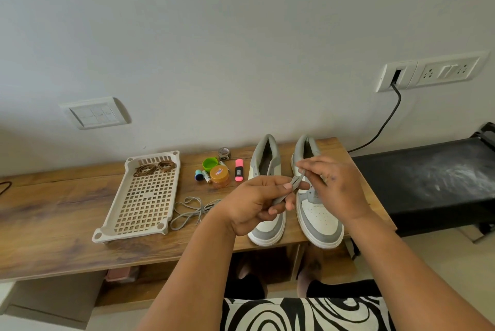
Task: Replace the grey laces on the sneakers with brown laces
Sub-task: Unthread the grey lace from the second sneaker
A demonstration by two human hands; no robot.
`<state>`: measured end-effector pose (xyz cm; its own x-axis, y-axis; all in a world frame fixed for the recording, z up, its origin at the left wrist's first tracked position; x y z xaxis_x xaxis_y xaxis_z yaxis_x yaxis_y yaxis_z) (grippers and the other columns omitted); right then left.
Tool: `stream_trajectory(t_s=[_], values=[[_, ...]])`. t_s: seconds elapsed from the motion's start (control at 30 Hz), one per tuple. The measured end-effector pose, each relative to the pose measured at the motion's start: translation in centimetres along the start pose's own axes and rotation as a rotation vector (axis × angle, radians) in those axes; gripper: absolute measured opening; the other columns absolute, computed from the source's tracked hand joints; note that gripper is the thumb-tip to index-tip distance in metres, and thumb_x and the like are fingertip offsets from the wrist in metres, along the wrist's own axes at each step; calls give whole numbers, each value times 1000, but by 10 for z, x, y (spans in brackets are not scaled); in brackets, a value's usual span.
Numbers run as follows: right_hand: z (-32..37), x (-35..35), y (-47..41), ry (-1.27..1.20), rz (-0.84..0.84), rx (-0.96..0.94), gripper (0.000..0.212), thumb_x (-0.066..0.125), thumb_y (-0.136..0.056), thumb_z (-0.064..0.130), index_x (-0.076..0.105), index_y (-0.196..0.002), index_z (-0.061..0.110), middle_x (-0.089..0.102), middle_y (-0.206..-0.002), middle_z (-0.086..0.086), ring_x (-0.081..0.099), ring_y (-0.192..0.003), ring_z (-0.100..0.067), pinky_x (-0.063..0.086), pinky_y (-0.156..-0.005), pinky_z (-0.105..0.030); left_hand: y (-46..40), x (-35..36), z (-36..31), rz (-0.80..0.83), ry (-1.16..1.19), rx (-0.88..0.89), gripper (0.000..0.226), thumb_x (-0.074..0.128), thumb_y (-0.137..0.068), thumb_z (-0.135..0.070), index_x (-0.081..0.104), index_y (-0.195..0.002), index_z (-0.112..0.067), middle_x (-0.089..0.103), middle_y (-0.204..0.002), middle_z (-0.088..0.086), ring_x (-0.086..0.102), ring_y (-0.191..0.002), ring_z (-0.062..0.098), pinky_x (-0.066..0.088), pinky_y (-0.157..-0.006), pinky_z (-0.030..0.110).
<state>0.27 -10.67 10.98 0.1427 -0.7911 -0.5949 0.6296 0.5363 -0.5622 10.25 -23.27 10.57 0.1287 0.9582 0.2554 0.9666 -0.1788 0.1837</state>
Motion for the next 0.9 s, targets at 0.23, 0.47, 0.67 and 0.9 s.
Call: stream_trajectory(t_s=[0.23,0.47,0.67,0.9], values=[[3,29,9,-58,328,237,11,69,-90,24,77,-96,19,71,-82,10,63,-79,-5,46,-68,-17,1,-9,-11,-94,295,180,34,41,-101,-11,55,-132,-3,69,-94,1,56,-66,4,30,-40,11],[19,38,12,-336,617,386,15,62,-95,30,75,-87,30,74,-83,8,66,-85,-18,50,-83,-32,0,-18,-13,-374,-65,258,43,33,-106,-4,41,-145,-20,59,-138,-8,60,-119,4,43,-54,13],[12,17,9,-710,471,699,19,56,-98,18,72,-90,11,64,-70,2,59,-68,-7,49,-66,-19,-6,-13,-6,-371,-910,225,64,35,-103,-3,15,-152,-38,53,-119,-15,56,-101,4,46,-88,21],[-4,2,8,-1276,213,1075,18,58,-92,22,66,-86,7,54,-65,1,53,-56,-7,44,-48,-16,-13,6,7,-134,-1016,66,37,36,-107,-19,36,-144,-19,66,-113,-6,60,-99,14,45,-74,20]])
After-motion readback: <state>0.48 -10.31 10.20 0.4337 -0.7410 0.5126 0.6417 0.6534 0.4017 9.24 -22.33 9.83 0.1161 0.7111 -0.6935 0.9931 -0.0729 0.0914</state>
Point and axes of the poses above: each hand's wrist, its own y-axis away from the middle knuckle, its own x-axis out of the palm, z = x × y, the point moved 5 cm from there along -y, towards the middle knuckle
